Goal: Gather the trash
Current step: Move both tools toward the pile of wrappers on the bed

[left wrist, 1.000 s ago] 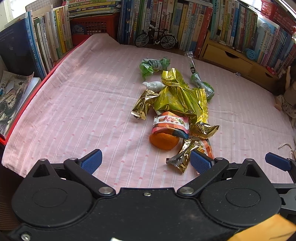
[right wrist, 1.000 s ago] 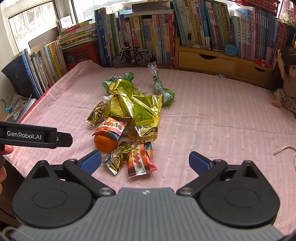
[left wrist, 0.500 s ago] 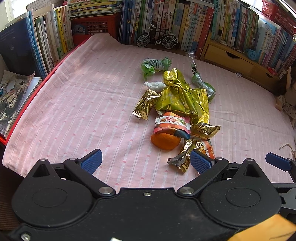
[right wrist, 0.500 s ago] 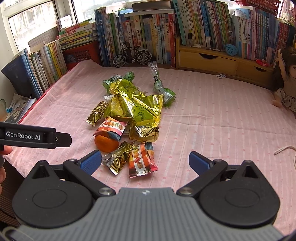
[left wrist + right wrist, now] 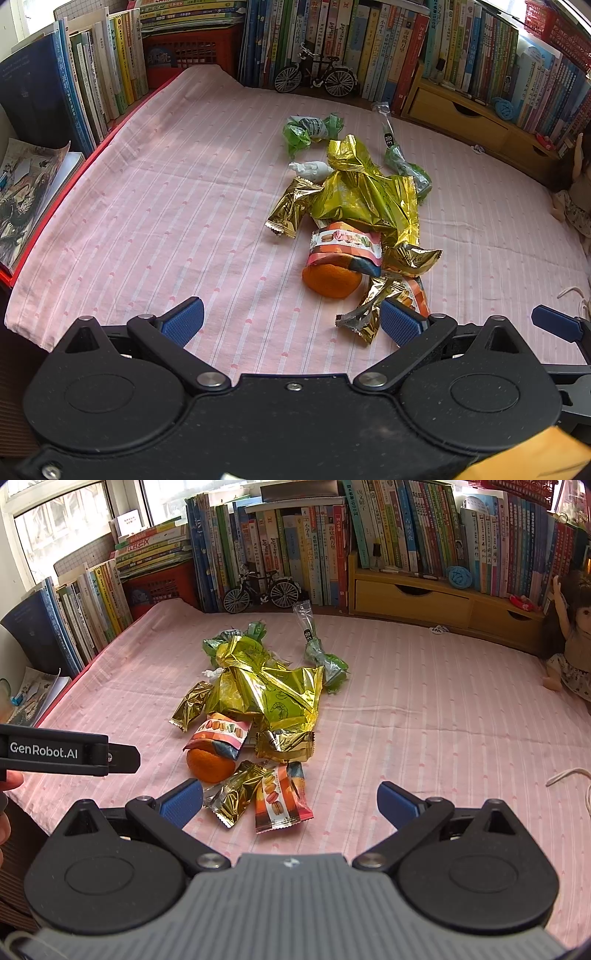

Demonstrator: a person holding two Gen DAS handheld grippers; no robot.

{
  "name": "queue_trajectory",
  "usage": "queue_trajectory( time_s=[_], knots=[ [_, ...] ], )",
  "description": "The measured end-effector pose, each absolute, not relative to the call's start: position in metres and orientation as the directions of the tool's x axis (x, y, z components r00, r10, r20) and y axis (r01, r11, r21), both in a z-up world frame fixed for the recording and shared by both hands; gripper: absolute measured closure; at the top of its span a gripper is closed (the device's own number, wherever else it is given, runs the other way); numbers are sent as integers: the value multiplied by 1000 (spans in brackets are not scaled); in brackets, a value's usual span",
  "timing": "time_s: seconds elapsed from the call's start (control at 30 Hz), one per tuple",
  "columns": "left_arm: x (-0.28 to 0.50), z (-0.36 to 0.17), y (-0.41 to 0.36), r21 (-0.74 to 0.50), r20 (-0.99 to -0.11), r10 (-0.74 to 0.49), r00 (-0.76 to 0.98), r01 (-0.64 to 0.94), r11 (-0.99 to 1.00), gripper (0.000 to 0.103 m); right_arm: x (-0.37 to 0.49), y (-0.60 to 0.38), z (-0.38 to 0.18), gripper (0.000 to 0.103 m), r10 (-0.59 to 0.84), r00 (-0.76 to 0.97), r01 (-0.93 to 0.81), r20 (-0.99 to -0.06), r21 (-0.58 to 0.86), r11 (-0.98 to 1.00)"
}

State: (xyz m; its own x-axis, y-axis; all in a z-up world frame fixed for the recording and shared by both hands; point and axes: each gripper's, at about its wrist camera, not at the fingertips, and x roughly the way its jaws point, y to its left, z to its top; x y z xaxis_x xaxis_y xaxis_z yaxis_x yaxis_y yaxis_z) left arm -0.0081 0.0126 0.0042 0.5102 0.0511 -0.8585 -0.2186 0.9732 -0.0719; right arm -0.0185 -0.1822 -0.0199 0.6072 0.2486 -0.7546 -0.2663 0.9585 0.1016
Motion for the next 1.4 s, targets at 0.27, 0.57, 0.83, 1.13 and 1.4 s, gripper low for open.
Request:
queue_trajectory(
  time_s=[0.27,0.57,0.83,1.13,1.4],
  knots=[
    [-9,3,14,-63,-858,57,511,-215,975,2,-18,-181,-20,0,250,606,-268,-755,102,958],
    [-8,3,8,12,-843,127,522,-218,976,2,-18,-185,-22,0,233,619,-253,-750,91,963],
    [-6,-2,18,-5,-857,131,498,-262,965,3,-15,-191,-20,0,249,609,-227,-753,136,964],
    [-2,-15,17,27,-877,136,461,-236,971,11,-17,-192,-13,0,281,607,-244,-743,162,956],
    [2,-21,21,-44,-877,66,475,-217,975,21,-8,-188,-22,1,296,560,-268,-774,169,949]
  ],
)
